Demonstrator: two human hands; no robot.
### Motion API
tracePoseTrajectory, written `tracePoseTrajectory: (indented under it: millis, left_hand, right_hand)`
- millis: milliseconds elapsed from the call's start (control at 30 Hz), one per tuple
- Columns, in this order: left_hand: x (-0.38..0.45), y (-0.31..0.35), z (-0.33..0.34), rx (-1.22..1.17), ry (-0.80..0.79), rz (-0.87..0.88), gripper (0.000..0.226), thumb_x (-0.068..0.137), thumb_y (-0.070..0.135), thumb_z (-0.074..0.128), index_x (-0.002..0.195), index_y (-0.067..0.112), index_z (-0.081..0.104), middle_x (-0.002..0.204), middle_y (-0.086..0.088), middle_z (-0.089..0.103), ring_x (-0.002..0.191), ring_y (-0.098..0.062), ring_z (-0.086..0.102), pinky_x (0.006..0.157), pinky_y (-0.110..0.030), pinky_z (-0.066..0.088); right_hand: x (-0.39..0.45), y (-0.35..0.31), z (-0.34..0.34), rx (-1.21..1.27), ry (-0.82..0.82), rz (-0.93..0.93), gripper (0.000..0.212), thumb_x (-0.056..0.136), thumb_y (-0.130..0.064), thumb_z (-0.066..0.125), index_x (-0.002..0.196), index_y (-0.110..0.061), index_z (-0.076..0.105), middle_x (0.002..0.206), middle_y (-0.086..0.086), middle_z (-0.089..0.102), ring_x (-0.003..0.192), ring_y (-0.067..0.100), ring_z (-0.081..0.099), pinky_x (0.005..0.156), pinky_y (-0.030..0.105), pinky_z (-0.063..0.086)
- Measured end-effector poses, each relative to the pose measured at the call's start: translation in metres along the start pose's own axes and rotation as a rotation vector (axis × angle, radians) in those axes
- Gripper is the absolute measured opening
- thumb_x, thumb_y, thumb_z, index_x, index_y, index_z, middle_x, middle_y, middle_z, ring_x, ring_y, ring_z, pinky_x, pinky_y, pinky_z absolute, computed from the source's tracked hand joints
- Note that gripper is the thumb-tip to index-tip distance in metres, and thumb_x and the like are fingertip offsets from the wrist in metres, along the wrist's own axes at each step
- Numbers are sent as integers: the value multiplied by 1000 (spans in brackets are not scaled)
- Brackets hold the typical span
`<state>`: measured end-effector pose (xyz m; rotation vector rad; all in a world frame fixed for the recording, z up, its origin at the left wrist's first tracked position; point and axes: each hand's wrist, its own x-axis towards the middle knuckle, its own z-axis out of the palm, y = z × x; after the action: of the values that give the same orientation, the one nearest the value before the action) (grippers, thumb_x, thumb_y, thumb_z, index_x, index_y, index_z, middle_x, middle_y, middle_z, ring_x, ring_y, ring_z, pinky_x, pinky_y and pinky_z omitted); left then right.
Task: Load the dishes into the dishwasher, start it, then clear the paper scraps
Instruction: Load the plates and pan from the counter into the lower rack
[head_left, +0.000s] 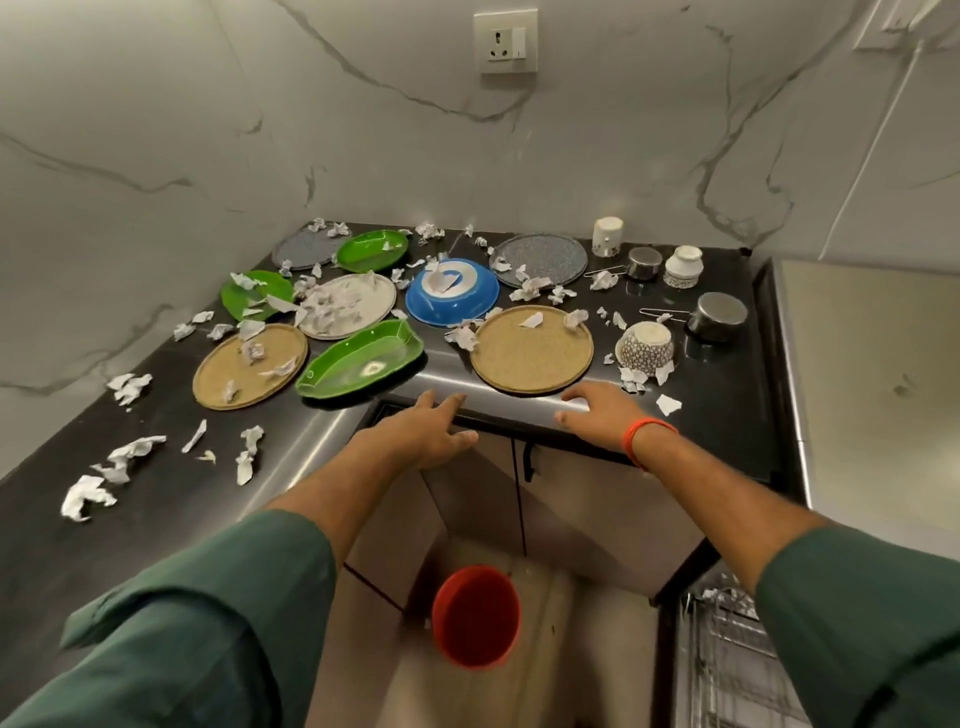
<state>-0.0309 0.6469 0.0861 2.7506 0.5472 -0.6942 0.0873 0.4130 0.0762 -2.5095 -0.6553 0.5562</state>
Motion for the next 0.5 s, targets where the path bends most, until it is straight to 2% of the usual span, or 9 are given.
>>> tracePoseTrajectory:
  millis: [167, 333, 433, 500]
  left_hand:
    - [51, 2, -17, -55, 19, 30, 82, 97, 64, 44, 160, 38, -1, 169, -12, 2, 154, -35, 16, 122, -52, 23]
    - [110, 0, -27, -100, 38, 104, 77, 97, 63, 44, 161, 31, 16, 166, -11, 22, 151, -30, 25, 121, -51, 27]
    - [141, -5, -26, -91, 25, 166, 72, 96, 60, 48, 158, 38, 19, 164, -10, 24, 148, -31, 32, 118, -51, 32]
    - [157, -9, -25, -52, 41, 214, 70, 95, 58, 50, 156, 44, 19, 163, -8, 24, 145, -31, 35, 114, -53, 38]
  right_hand:
    - [37, 4, -3, 55, -46, 74, 47, 90, -34, 64, 132, -16, 60, 137, 8, 59, 123, 26, 56, 103, 36, 45]
    - [76, 4, 1, 31, -85, 187, 61, 93, -40, 60, 146, -16, 45, 147, 11, 50, 134, 30, 47, 107, 36, 40]
    - [95, 3, 6, 3, -62, 282, 69, 92, -43, 59, 152, -17, 36, 148, 13, 48, 135, 32, 45, 108, 36, 39]
    - [111, 7, 14, -1, -42, 352, 76, 87, -51, 57, 152, -22, 34, 147, 13, 48, 134, 35, 46, 109, 41, 40]
